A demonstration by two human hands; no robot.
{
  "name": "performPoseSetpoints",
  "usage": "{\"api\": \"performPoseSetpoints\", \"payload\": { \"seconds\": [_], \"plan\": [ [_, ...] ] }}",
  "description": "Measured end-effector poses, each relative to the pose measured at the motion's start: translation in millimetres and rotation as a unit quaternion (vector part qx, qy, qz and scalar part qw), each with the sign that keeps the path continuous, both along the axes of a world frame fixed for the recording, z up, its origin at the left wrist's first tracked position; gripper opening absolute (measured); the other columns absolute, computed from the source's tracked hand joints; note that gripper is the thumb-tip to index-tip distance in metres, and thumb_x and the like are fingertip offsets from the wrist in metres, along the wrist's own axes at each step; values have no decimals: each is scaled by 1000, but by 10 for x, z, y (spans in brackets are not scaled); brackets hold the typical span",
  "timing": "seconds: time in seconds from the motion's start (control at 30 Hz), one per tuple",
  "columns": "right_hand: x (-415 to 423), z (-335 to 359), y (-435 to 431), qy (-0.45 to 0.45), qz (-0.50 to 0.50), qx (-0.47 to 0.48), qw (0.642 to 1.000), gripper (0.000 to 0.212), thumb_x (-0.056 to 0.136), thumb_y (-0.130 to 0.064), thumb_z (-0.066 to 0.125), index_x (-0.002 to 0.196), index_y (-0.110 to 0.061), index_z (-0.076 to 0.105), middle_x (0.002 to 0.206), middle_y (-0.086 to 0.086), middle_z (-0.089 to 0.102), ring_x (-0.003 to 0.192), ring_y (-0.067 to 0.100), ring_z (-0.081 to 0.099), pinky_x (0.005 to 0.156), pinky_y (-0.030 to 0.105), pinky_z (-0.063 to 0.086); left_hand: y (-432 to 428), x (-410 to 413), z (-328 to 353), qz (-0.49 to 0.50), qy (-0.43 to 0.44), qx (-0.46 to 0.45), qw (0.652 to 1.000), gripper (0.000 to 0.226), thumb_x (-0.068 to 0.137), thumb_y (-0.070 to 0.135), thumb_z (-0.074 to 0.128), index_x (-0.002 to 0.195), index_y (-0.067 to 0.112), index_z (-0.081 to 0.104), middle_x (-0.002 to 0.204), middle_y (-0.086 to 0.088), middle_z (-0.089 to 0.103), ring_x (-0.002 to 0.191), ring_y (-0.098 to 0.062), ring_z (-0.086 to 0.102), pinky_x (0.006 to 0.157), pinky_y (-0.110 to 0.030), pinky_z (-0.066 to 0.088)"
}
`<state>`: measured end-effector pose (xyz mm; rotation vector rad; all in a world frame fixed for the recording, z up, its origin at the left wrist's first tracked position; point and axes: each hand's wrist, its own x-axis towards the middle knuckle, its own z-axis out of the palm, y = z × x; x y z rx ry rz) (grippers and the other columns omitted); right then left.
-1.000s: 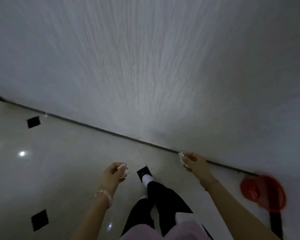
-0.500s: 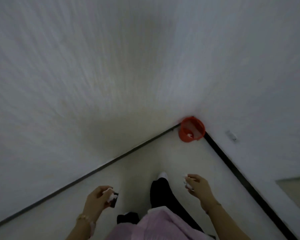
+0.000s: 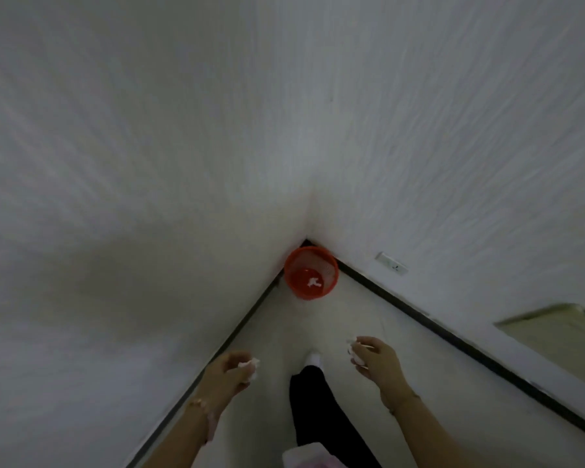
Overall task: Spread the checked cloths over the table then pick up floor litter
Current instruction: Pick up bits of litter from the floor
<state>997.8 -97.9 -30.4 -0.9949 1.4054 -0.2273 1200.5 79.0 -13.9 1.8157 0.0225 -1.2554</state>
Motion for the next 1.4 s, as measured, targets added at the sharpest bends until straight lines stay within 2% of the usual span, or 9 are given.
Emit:
{"api": "performPoseSetpoints", "payload": {
  "seconds": [0.17,0.37,0.53,0.7,0.83,0.97,1.1,1.23,1.4],
  "plan": [
    [345,-223,-1015,9,-22,22,999,14,89,-7,60,102,-4,61,83,8,64,75,20,61,66,22,51,-1275,308,-263,-1,50,11,999,20,83,3,65,102,-1,60,103,-18,61,82,-21,59,66,-24,51],
    [898,-948,-1842,0,-89,91,992,23,87,-4,61,109,2,61,77,10,63,72,18,60,59,17,53,-2449,725,-1051,-42,79,54,995,7,86,4,61,94,2,61,77,-8,60,69,-14,56,51,-15,50],
    [1260,-1690,-2284,-6,-137,158,978,32,90,1,54,121,5,54,91,17,61,73,20,59,52,17,54,-3107,1028,-1786,-24,100,98,990,7,86,3,60,79,5,61,85,-12,59,73,-17,54,64,-24,47],
    [1355,-2141,-2520,-82,-180,202,959,40,93,7,44,131,-2,42,91,13,61,83,30,59,56,21,57,-3537,1139,-2080,35,176,42,983,35,95,13,49,126,-2,52,118,-13,56,109,-24,54,89,-30,45],
    [1249,-2191,-2490,-30,-126,206,970,27,92,2,48,118,-2,55,90,11,66,76,23,65,62,22,56,-3503,1243,-2246,19,171,63,983,45,95,20,51,135,0,45,131,-17,54,114,-27,53,92,-34,42],
    [986,-2122,-2329,39,-138,225,964,21,93,-1,47,108,0,62,89,15,66,72,22,64,65,24,52,-3260,1294,-2298,-9,123,136,983,40,93,17,53,129,2,49,96,-7,61,86,-20,57,70,-31,48],
    [780,-1847,-2143,81,-112,205,969,14,92,-5,50,96,-6,64,82,13,66,72,21,62,67,24,50,-2912,1252,-2049,-32,100,138,985,15,94,15,51,103,6,58,91,-8,64,79,-19,59,71,-30,47],
    [638,-1502,-1998,135,24,146,980,16,93,-8,47,92,-7,63,78,11,64,68,19,59,61,22,47,-2475,1177,-1672,-59,59,132,988,13,94,12,50,86,15,59,88,-8,64,76,-18,60,68,-28,47],
    [382,-1143,-1669,180,186,101,961,18,93,-9,48,96,-2,64,74,9,64,64,17,57,56,19,43,-1698,1038,-1122,-68,4,149,986,14,95,8,45,98,7,59,88,-11,64,72,-18,58,62,-27,42]
  ]
}}
